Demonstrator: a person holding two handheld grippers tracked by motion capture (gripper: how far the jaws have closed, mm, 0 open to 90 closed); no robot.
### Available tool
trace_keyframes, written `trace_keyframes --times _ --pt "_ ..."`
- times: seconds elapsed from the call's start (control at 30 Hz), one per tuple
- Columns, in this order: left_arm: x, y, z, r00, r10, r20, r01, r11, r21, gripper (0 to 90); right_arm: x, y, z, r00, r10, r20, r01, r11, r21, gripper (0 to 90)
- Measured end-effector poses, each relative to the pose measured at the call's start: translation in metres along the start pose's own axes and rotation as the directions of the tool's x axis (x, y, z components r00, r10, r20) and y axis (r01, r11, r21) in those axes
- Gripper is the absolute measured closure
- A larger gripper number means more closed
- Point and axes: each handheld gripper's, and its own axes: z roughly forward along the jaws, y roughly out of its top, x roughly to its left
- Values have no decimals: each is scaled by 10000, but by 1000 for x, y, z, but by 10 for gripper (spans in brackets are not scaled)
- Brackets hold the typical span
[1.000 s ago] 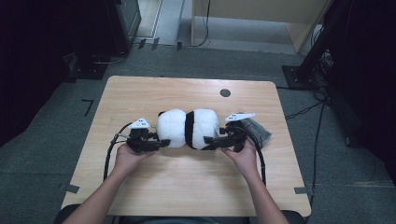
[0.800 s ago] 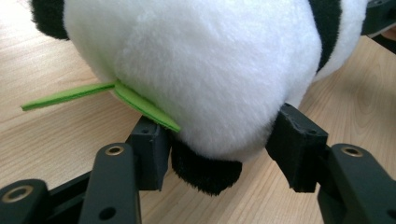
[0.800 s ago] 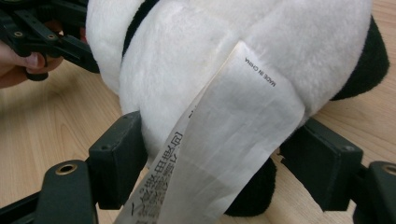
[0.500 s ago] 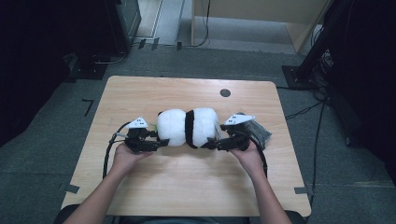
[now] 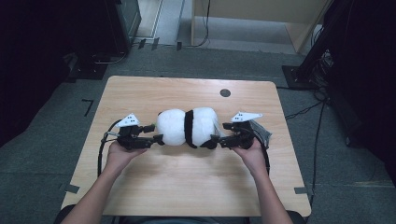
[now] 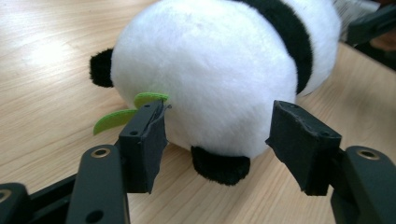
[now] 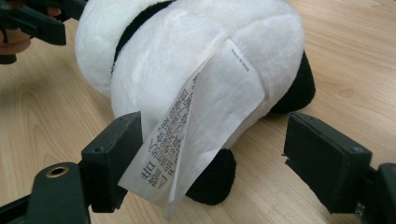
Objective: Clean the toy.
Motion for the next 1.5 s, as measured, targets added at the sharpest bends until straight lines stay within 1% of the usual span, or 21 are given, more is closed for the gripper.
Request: trace_keyframes --times 0.07,0.17,0.3,0.33,0.4,0.43,0.53,0.63,0.7,0.8,0.87,0.97,1.0,1.07,1.1,1.23,1.3,1.33,1.4,1.43,1.5 --pt "-2 4 -1 10000 79 -46 -79 9999 -119 340 -1 1 -2 10000 60 -63 -60 10000 19 204" --pt "-3 10 -3 9999 131 -18 -132 9990 -428 318 -4 3 -7 9999 -23 114 24 9999 -98 204" --pt "-1 20 4 9999 122 40 -120 9994 -328 283 -12 -1 -14 9992 139 367 -131 9997 -213 204" --pt "0 23 7 9999 131 2 -131 9996 -257 268 -14 -2 -16 9987 264 434 -257 9995 -161 204" --pt "-1 28 13 9991 302 -307 -307 9994 -165 258 -19 -5 -19 9984 249 501 -236 9994 -258 207" --pt "-1 29 16 9987 366 -368 -369 9993 -79 255 -20 -6 -20 9981 260 567 -245 9994 -263 208" --pt "2 32 22 9989 285 -371 -289 9995 -90 236 -25 -9 -24 9961 280 841 -260 9994 -248 210" --pt "7 32 25 9995 103 -294 -105 9999 -68 213 -29 -12 -28 9928 335 1147 -314 9993 -200 210" --pt "10 29 29 9997 46 -221 -44 10000 62 179 -33 -15 -32 9911 313 1294 -277 9992 -293 210" --pt "15 27 31 9999 -45 -94 45 10000 36 141 -38 -17 -38 9867 386 1581 -307 9982 -520 210" --pt "17 24 33 10000 -22 -11 21 10000 -18 115 -42 -20 -41 9820 467 1828 -347 9971 -681 210" --pt "20 19 38 10000 41 7 -41 10000 41 44 -49 -24 -42 9735 384 2255 -233 9973 -690 210" --pt "22 18 39 10000 8 6 -8 9999 102 16 -51 -26 -42 9714 440 2333 -296 9974 -650 210" --pt "23 17 39 9999 -122 98 122 9999 13 14 -57 -28 -42 9684 654 2408 -495 9962 -714 207" --pt "23 17 40 9998 -131 118 131 9999 -36 14 -60 -29 -42 9687 676 2387 -515 9960 -734 207" --pt "24 16 41 9996 -257 153 258 9996 -58 15 -71 -32 -40 9640 800 2537 -668 9960 -602 207" --pt "25 15 41 9981 -548 265 546 9985 101 15 -79 -35 -38 9670 1007 2339 -930 9947 -436 207" --pt "26 15 42 9978 -606 286 602 9981 138 17 -83 -38 -38 9701 1188 2115 -1128 9928 -401 208" --pt "27 14 42 9966 -752 346 746 9970 191 17 -89 -42 -36 9639 1305 2319 -1272 9914 -291 221" --pt "27 14 42 9967 -730 358 725 9972 164 17 -91 -43 -35 9616 1178 2479 -1179 9929 -147 221" --pt "27 13 41 9969 -640 451 638 9979 69 31 -93 -46 -31 9522 882 2923 -997 9947 246 226"
